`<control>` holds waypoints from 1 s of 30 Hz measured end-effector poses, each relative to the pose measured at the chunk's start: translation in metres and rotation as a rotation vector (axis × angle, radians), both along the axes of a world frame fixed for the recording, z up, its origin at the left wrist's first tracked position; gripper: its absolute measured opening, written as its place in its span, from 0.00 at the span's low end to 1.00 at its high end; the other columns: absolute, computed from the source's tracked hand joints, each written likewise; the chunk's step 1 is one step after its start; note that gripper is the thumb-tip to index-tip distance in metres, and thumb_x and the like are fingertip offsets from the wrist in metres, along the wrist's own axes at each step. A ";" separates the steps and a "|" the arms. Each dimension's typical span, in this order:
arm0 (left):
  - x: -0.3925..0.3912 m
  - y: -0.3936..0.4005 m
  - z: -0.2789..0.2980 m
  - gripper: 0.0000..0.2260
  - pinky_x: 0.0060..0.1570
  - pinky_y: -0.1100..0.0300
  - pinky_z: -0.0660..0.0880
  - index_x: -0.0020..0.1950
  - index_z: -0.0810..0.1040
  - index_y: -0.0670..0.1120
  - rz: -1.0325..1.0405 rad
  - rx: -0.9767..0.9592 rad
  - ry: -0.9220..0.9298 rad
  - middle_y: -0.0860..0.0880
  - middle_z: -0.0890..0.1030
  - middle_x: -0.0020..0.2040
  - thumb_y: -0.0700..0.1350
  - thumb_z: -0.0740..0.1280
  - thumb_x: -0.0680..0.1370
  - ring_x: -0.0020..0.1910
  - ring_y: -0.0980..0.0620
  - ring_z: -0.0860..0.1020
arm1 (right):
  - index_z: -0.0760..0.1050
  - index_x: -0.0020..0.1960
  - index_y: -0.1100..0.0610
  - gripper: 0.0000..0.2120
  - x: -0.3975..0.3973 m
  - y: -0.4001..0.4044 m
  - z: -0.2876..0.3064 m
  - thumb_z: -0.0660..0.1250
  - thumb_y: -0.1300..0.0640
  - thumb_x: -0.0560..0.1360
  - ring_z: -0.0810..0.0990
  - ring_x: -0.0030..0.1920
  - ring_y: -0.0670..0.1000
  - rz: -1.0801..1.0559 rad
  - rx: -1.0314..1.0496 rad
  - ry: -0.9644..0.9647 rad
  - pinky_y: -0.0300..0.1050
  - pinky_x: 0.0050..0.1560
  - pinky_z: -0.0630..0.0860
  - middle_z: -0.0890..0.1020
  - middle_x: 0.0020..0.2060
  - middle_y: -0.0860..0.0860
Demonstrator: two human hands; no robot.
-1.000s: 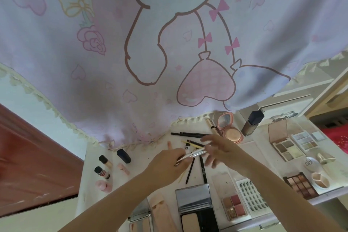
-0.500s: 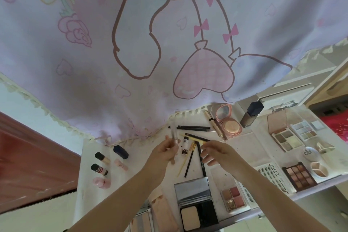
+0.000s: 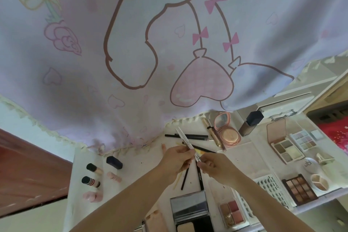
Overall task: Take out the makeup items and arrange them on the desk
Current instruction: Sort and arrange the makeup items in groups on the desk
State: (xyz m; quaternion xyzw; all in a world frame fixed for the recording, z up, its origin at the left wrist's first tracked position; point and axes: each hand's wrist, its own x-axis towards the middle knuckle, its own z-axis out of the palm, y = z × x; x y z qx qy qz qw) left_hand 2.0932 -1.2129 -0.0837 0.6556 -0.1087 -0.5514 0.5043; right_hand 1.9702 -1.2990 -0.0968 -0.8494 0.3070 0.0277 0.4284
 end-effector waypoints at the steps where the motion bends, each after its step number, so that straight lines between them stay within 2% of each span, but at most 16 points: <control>1: 0.002 -0.004 -0.003 0.03 0.36 0.69 0.73 0.47 0.78 0.44 -0.037 0.032 -0.044 0.51 0.74 0.32 0.41 0.65 0.76 0.30 0.58 0.72 | 0.75 0.39 0.57 0.10 0.001 -0.004 -0.005 0.60 0.55 0.76 0.72 0.34 0.44 -0.030 -0.034 0.018 0.35 0.37 0.67 0.79 0.35 0.54; 2: 0.005 -0.007 -0.009 0.08 0.41 0.68 0.75 0.53 0.77 0.44 -0.072 0.078 -0.110 0.51 0.75 0.34 0.43 0.65 0.76 0.34 0.58 0.74 | 0.76 0.41 0.59 0.11 0.002 -0.009 -0.010 0.59 0.55 0.77 0.73 0.35 0.45 -0.069 -0.079 0.046 0.37 0.38 0.67 0.80 0.37 0.56; 3: 0.010 -0.011 -0.014 0.12 0.51 0.63 0.75 0.58 0.75 0.44 -0.105 0.137 -0.193 0.51 0.76 0.37 0.44 0.65 0.76 0.41 0.56 0.76 | 0.76 0.44 0.62 0.12 0.003 -0.015 -0.016 0.59 0.55 0.77 0.74 0.37 0.47 -0.106 -0.126 0.088 0.38 0.40 0.67 0.81 0.40 0.57; 4: 0.016 -0.014 -0.021 0.15 0.61 0.58 0.71 0.61 0.72 0.44 -0.153 0.202 -0.308 0.50 0.77 0.42 0.46 0.65 0.76 0.51 0.53 0.76 | 0.77 0.47 0.62 0.13 0.004 -0.021 -0.020 0.58 0.54 0.78 0.76 0.40 0.49 -0.134 -0.172 0.150 0.39 0.42 0.68 0.82 0.43 0.56; 5: 0.022 -0.017 -0.026 0.16 0.66 0.55 0.67 0.63 0.71 0.44 -0.222 0.268 -0.438 0.49 0.78 0.47 0.47 0.64 0.76 0.60 0.51 0.73 | 0.77 0.49 0.62 0.14 0.005 -0.028 -0.025 0.57 0.53 0.78 0.78 0.44 0.50 -0.149 -0.215 0.223 0.39 0.44 0.70 0.82 0.46 0.55; 6: 0.027 -0.020 -0.031 0.17 0.66 0.57 0.65 0.64 0.70 0.44 -0.300 0.321 -0.562 0.48 0.78 0.53 0.47 0.63 0.77 0.63 0.49 0.70 | 0.76 0.51 0.61 0.14 0.006 -0.034 -0.030 0.56 0.52 0.78 0.79 0.47 0.51 -0.155 -0.249 0.297 0.39 0.47 0.71 0.81 0.48 0.55; 8: 0.039 -0.028 -0.041 0.18 0.60 0.59 0.68 0.67 0.68 0.44 -0.455 0.378 -0.775 0.46 0.74 0.62 0.47 0.61 0.78 0.63 0.49 0.71 | 0.76 0.52 0.59 0.14 0.010 -0.045 -0.041 0.56 0.52 0.78 0.79 0.49 0.51 -0.167 -0.292 0.412 0.39 0.49 0.73 0.81 0.49 0.53; 10: 0.047 -0.038 -0.051 0.18 0.59 0.58 0.68 0.67 0.67 0.42 -0.580 0.401 -0.931 0.44 0.72 0.64 0.45 0.59 0.78 0.63 0.47 0.71 | 0.76 0.52 0.59 0.12 0.014 -0.052 -0.051 0.57 0.55 0.77 0.80 0.48 0.51 -0.192 -0.307 0.482 0.40 0.49 0.75 0.81 0.49 0.53; 13: 0.056 -0.054 -0.064 0.13 0.55 0.56 0.70 0.61 0.70 0.41 -0.724 0.413 -1.102 0.43 0.73 0.61 0.40 0.58 0.78 0.60 0.46 0.71 | 0.75 0.53 0.58 0.10 0.021 -0.059 -0.061 0.58 0.57 0.77 0.80 0.47 0.50 -0.193 -0.361 0.553 0.39 0.45 0.75 0.81 0.48 0.51; 17: 0.061 -0.074 -0.076 0.10 0.49 0.56 0.69 0.58 0.70 0.40 -0.863 0.373 -1.239 0.44 0.72 0.58 0.38 0.57 0.77 0.58 0.46 0.69 | 0.75 0.51 0.57 0.09 0.028 -0.067 -0.067 0.59 0.55 0.77 0.81 0.44 0.49 -0.144 -0.418 0.623 0.38 0.40 0.74 0.81 0.44 0.50; 20: 0.065 -0.084 -0.085 0.11 0.51 0.56 0.68 0.59 0.69 0.42 -0.922 0.369 -1.334 0.45 0.72 0.58 0.37 0.59 0.77 0.59 0.46 0.69 | 0.76 0.49 0.58 0.09 0.032 -0.071 -0.070 0.60 0.55 0.76 0.81 0.41 0.50 -0.123 -0.421 0.640 0.40 0.39 0.76 0.77 0.37 0.50; 26: 0.080 -0.091 -0.096 0.12 0.56 0.54 0.66 0.59 0.70 0.42 -1.114 0.322 -1.530 0.44 0.73 0.57 0.38 0.57 0.76 0.57 0.46 0.70 | 0.77 0.47 0.58 0.11 0.036 -0.077 -0.074 0.58 0.55 0.77 0.78 0.37 0.50 -0.120 -0.405 0.616 0.41 0.38 0.77 0.70 0.29 0.47; 30: 0.097 -0.083 -0.100 0.12 0.61 0.53 0.65 0.58 0.72 0.41 -1.180 0.323 -1.619 0.43 0.75 0.57 0.36 0.54 0.77 0.59 0.44 0.70 | 0.77 0.45 0.58 0.10 0.035 -0.078 -0.078 0.58 0.58 0.76 0.81 0.41 0.51 -0.062 -0.406 0.627 0.43 0.41 0.79 0.73 0.34 0.49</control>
